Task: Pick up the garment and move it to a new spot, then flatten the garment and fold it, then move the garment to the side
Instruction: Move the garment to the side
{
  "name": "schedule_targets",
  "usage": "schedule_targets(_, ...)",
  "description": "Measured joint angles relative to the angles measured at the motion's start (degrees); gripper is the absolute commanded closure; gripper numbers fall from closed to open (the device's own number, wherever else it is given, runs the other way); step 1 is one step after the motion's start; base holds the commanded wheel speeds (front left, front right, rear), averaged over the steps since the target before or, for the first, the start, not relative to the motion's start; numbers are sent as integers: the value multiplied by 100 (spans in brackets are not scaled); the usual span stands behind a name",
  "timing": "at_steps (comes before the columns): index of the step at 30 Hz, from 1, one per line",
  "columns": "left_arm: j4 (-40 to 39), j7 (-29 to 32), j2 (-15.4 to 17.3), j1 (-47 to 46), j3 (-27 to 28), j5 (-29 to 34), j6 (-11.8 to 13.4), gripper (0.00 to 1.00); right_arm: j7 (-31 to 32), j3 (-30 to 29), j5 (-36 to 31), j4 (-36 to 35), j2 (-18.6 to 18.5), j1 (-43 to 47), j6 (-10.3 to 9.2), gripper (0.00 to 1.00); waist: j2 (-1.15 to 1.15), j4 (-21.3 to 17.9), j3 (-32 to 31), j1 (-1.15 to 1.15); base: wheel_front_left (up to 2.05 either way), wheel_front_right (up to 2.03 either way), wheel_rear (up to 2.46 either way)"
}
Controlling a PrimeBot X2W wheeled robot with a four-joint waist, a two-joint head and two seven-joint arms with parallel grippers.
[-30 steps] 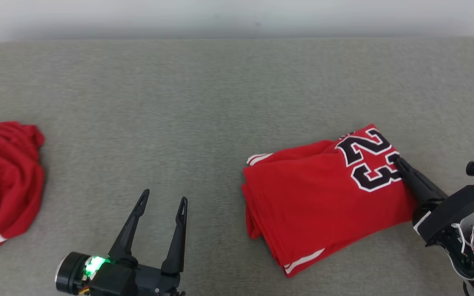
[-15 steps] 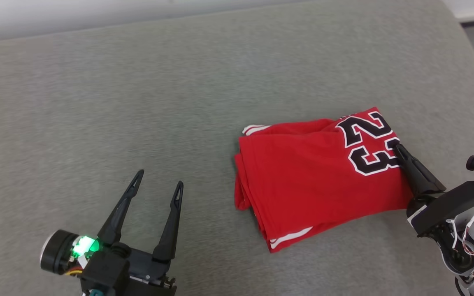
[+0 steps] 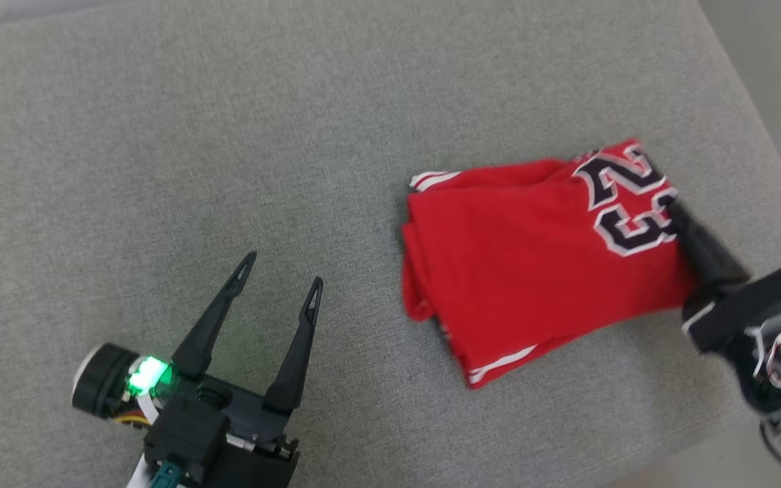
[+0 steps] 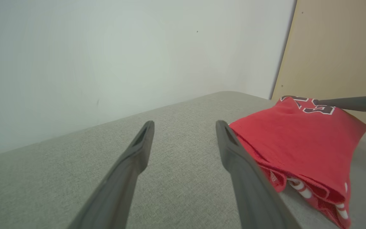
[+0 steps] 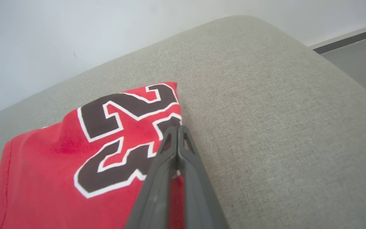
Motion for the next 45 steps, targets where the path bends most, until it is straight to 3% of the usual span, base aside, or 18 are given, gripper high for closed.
schedule_targets(19,-757,0,94,-977,-190,-370,-26,0,-8,-2096,-1486,1485,-439,-1481,0,100,0,331,1067,1,0,0,0)
schedule_targets(32,-893,0,281,-1139,-252,-346,-26,0,-8,-3189,-2887,2601,-474,-1895,0,100,0,545,1549,0,0,0,0)
schedule_targets(37,-903,0,320,-1191,-269,-338,-26,0,-8,-3632,-3533,3087,-302,-2153,0,100,0,594,1595,0,0,0,0)
schedule_targets(38,-900,0,318,-1196,-286,-334,-26,0,-8,-3723,-3691,3156,-247,-2190,0,94,1,603,1586,1,0,0,0)
schedule_targets(39,-891,0,313,-1202,-305,-326,-26,0,-8,-3824,-3843,3205,-201,-2219,0,35,1,613,1570,0,0,0,0)
schedule_targets(40,-884,0,307,-1211,-323,-313,-26,0,-8,-3941,-4011,3220,-162,-2246,0,0,1,624,1546,0,0,0,0)
schedule_targets(43,-856,0,266,-1213,-342,-302,-13,0,-10,-4434,-4657,3025,-63,-2248,0,0,0,663,1438,0,0,0,0)
schedule_targets(45,-821,0,210,-1179,-334,-305,21,0,-23,-4669,-5427,2662,241,-2021,0,0,0,706,1275,-1,0,0,0)
